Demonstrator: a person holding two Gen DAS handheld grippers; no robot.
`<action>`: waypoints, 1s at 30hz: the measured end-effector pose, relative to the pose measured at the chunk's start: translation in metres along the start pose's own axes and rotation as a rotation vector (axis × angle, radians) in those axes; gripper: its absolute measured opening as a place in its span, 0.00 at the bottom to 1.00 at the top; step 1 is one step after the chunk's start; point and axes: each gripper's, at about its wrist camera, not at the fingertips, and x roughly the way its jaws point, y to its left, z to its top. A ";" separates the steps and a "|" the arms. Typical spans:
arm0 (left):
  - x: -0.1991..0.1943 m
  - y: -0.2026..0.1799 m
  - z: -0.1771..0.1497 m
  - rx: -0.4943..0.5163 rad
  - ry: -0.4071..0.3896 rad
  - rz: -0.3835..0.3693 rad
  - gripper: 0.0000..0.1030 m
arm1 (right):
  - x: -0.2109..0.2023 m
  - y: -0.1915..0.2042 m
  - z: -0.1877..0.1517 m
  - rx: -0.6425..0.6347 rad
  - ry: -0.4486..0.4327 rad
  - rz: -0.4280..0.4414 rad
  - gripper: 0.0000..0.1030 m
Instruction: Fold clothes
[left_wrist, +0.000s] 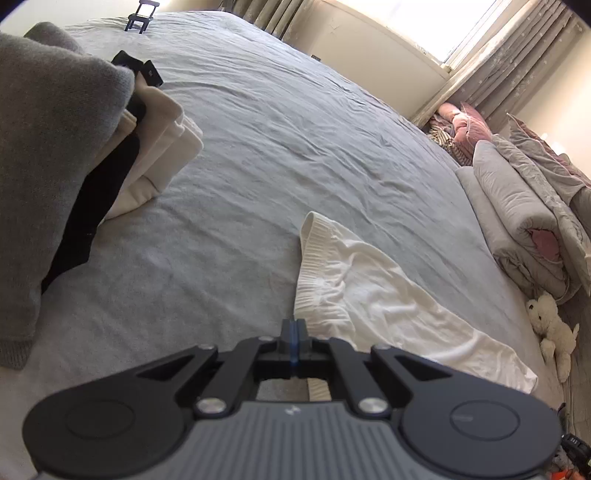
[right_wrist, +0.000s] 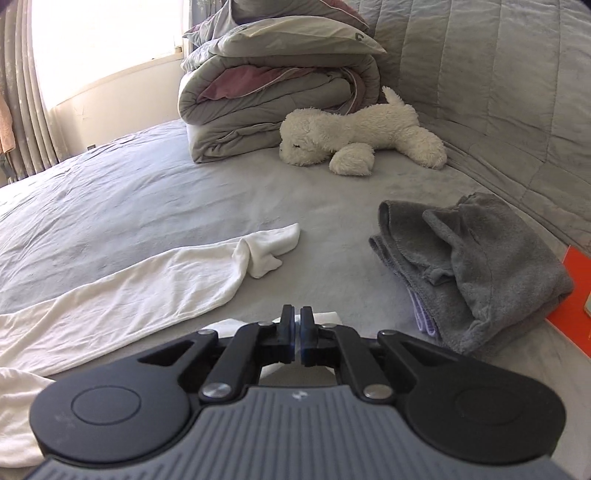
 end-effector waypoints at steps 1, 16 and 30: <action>0.007 -0.002 -0.003 -0.004 0.035 -0.001 0.00 | -0.002 -0.001 0.001 0.013 -0.014 -0.002 0.02; 0.041 -0.024 -0.042 -0.002 0.157 -0.036 0.35 | 0.011 -0.012 -0.010 0.010 0.166 0.013 0.14; 0.015 -0.018 -0.026 -0.036 0.065 -0.068 0.20 | 0.027 0.001 -0.025 0.004 0.272 0.031 0.05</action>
